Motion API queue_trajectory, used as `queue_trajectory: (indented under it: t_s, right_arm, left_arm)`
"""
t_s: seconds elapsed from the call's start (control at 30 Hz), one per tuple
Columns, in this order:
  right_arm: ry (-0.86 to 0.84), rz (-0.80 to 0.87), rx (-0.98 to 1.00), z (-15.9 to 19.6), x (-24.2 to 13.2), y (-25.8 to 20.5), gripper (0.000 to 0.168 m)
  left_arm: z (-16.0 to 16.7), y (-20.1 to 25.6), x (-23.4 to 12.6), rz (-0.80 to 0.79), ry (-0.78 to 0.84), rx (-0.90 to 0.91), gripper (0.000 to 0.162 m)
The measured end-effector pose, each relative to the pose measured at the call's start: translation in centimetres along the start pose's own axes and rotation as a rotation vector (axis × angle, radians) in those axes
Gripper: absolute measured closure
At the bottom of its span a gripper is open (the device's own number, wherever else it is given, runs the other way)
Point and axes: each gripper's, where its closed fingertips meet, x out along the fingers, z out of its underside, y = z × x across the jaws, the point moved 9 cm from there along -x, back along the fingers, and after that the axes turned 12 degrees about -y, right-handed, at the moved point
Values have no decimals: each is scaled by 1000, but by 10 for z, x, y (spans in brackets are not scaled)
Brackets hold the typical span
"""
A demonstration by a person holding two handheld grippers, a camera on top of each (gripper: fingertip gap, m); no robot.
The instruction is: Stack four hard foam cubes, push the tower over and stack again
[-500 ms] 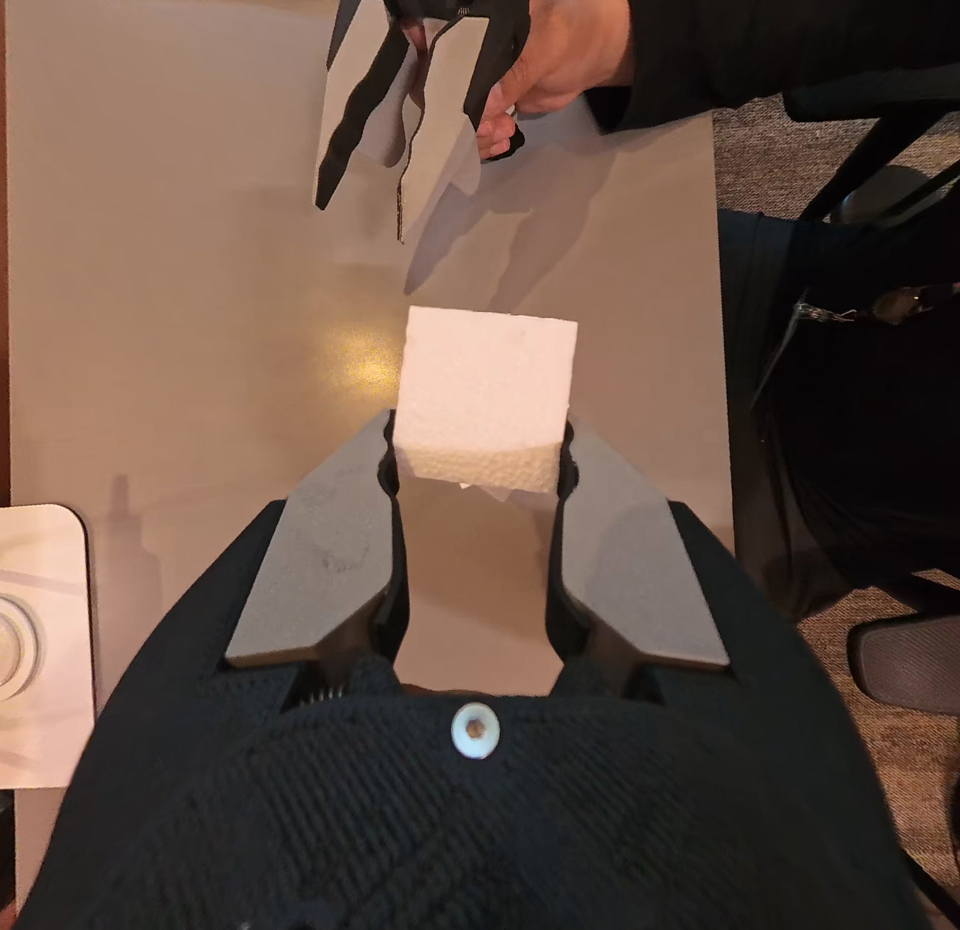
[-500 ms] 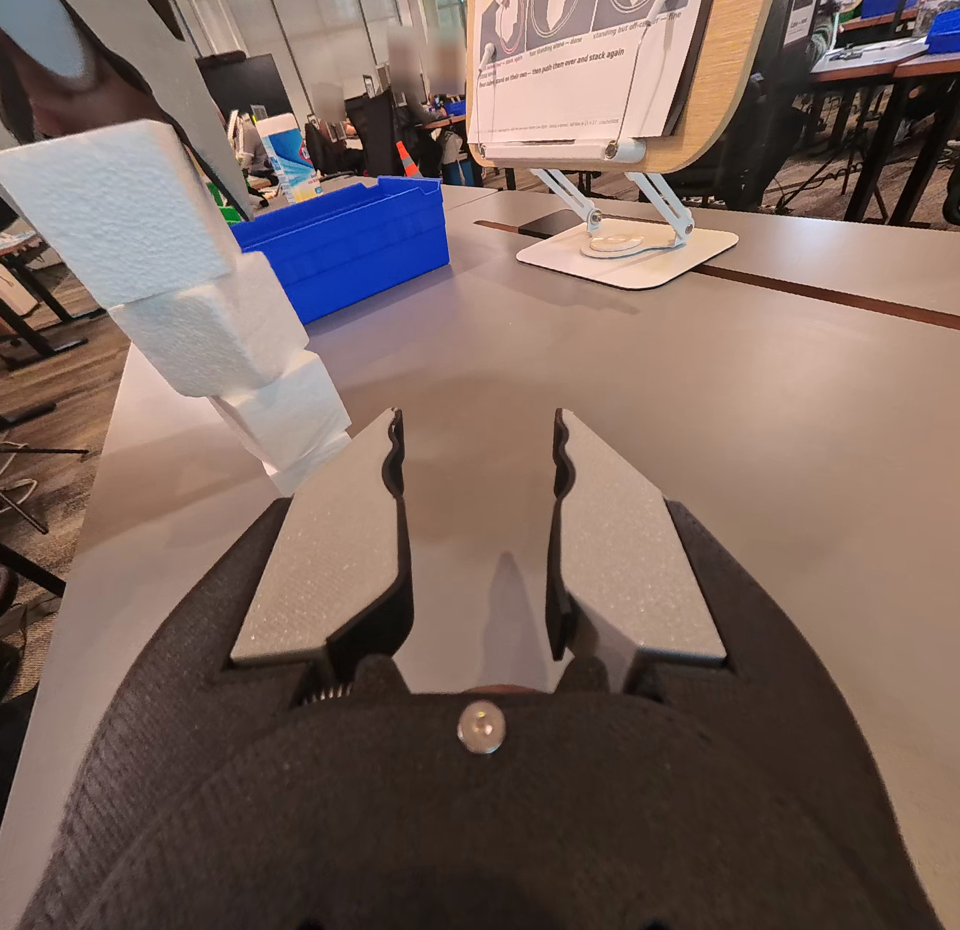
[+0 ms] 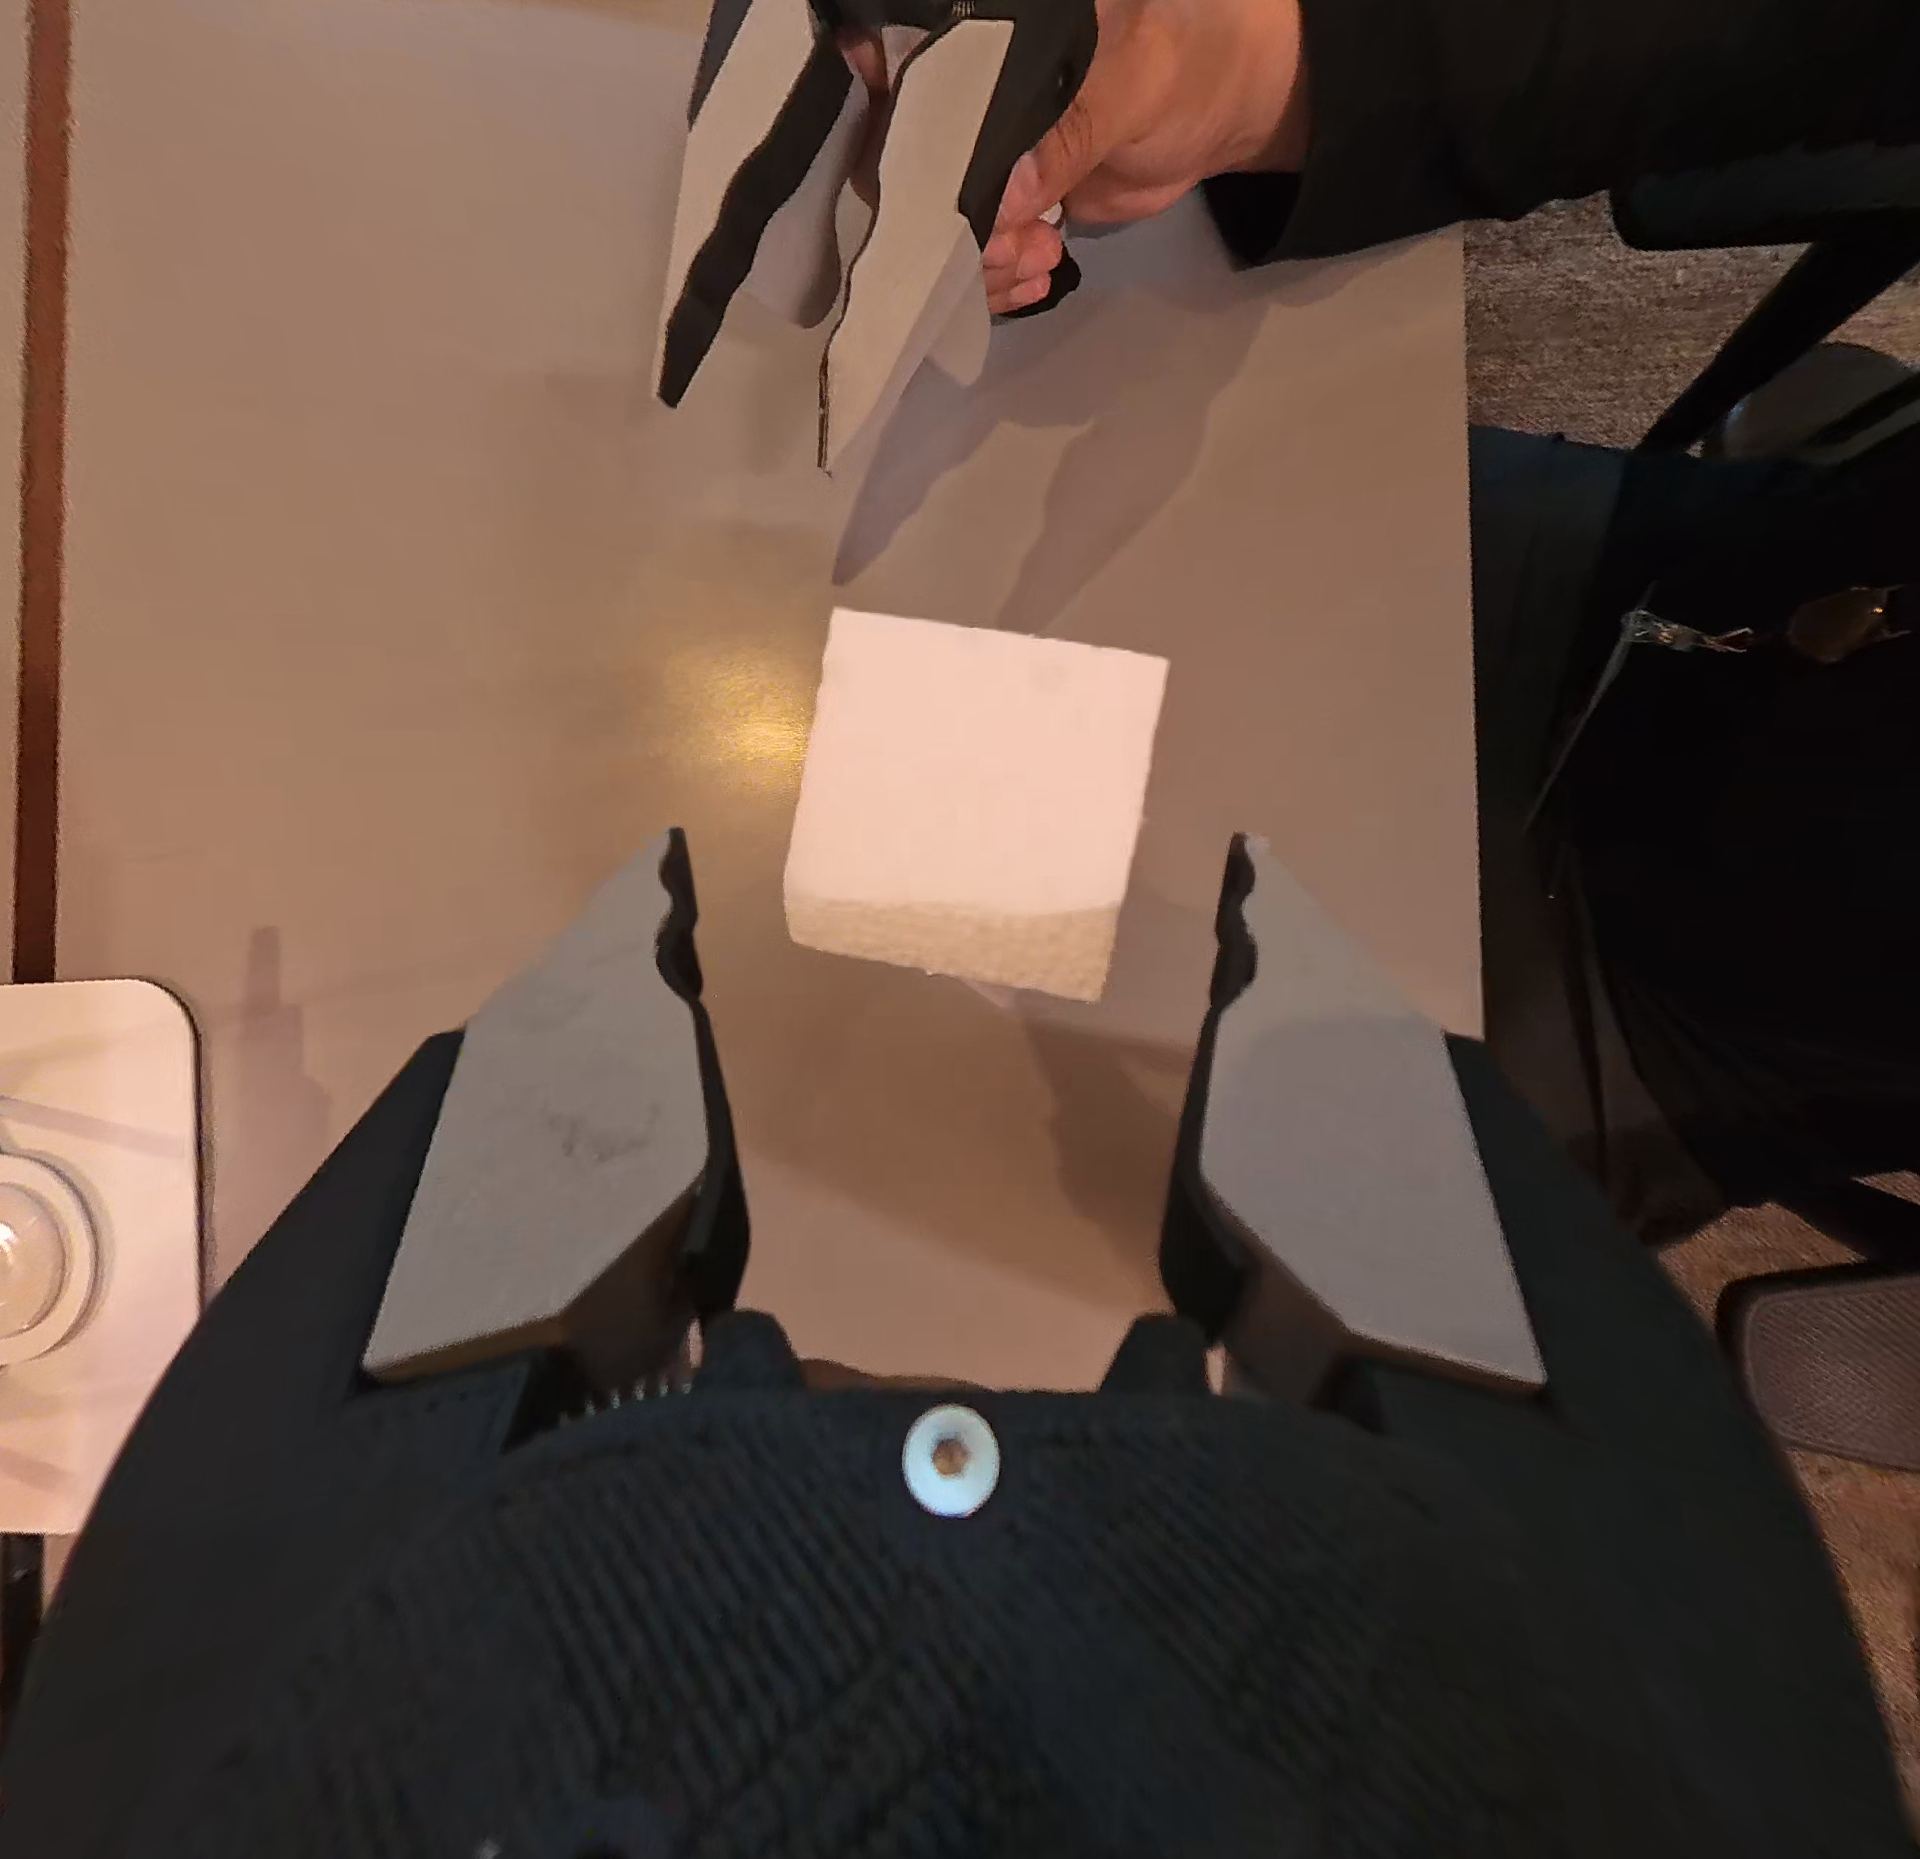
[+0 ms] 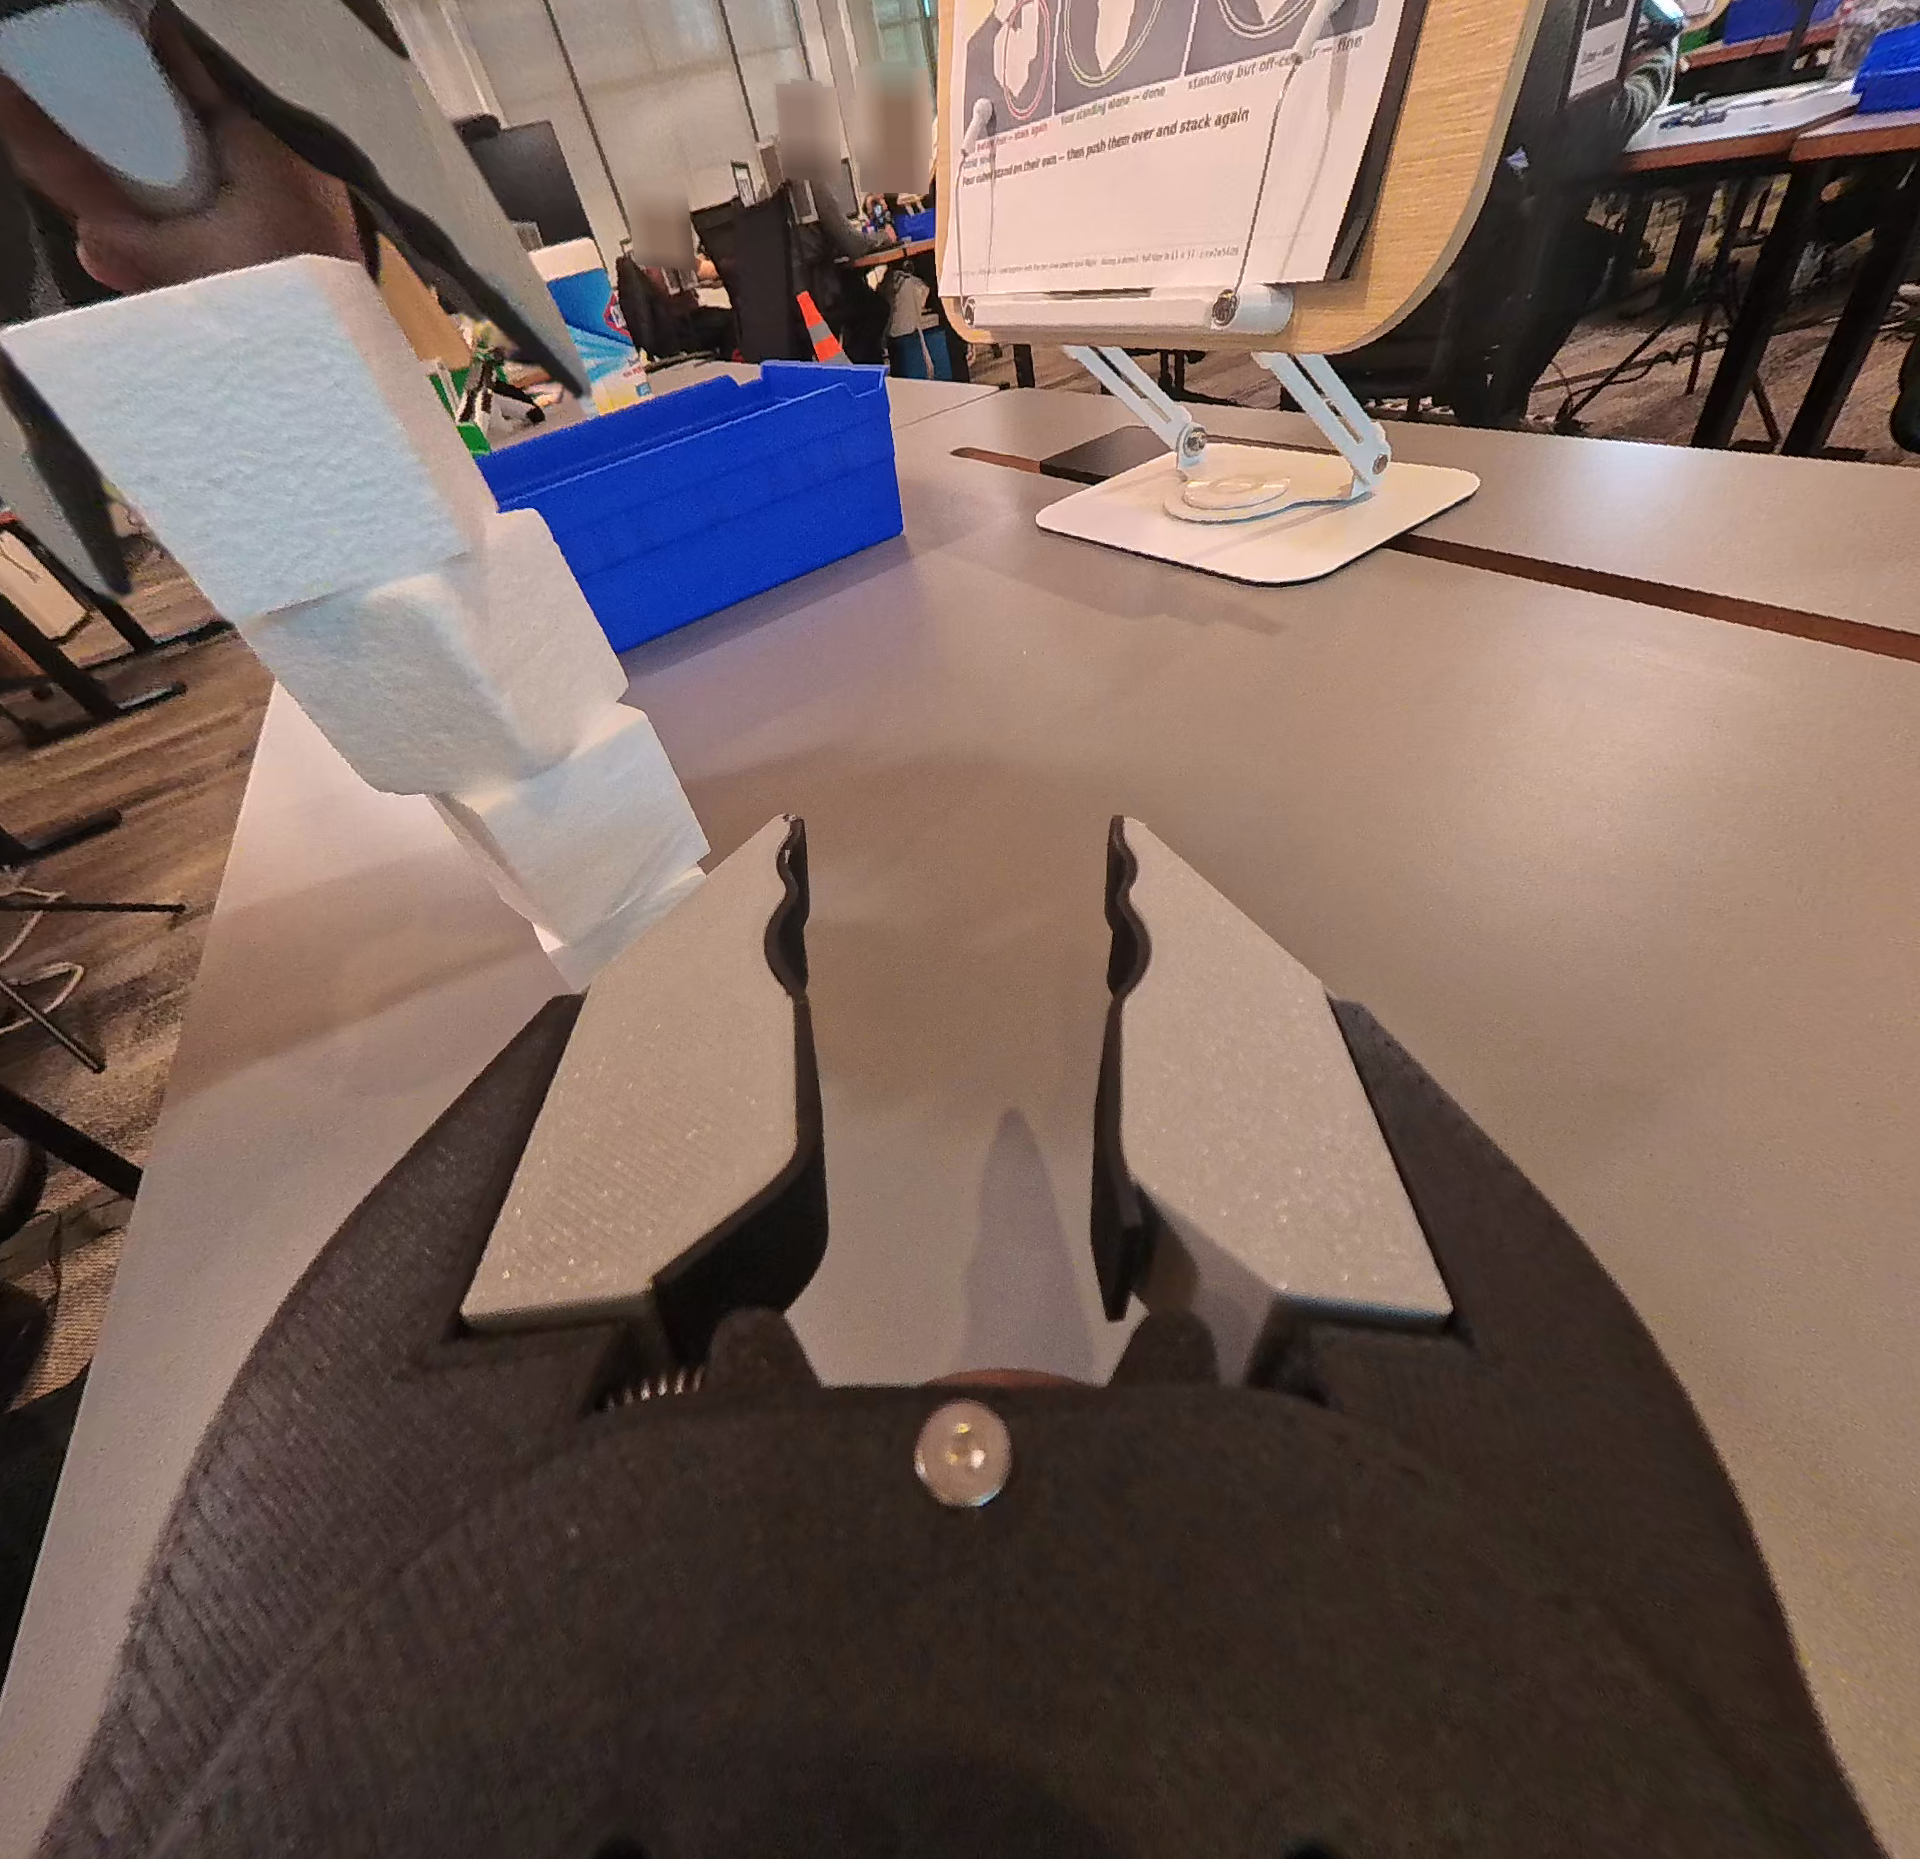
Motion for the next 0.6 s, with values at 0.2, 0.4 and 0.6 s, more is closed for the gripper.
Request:
queue_trajectory:
  t_s: [0.2,0.4,0.6]
  right_arm:
    - [4,-2,-4,-1,0,0,113]
    - [-16,-1,-15,1,3,-1,113]
    - [-32,-2,-17,4,5,0,112]
  left_arm:
    - [11,1,-26,-87,209,-49,58]
    - [58,0,-30,-297,572,-354,78]
    - [112,8,-2,-305,855,-555,113]
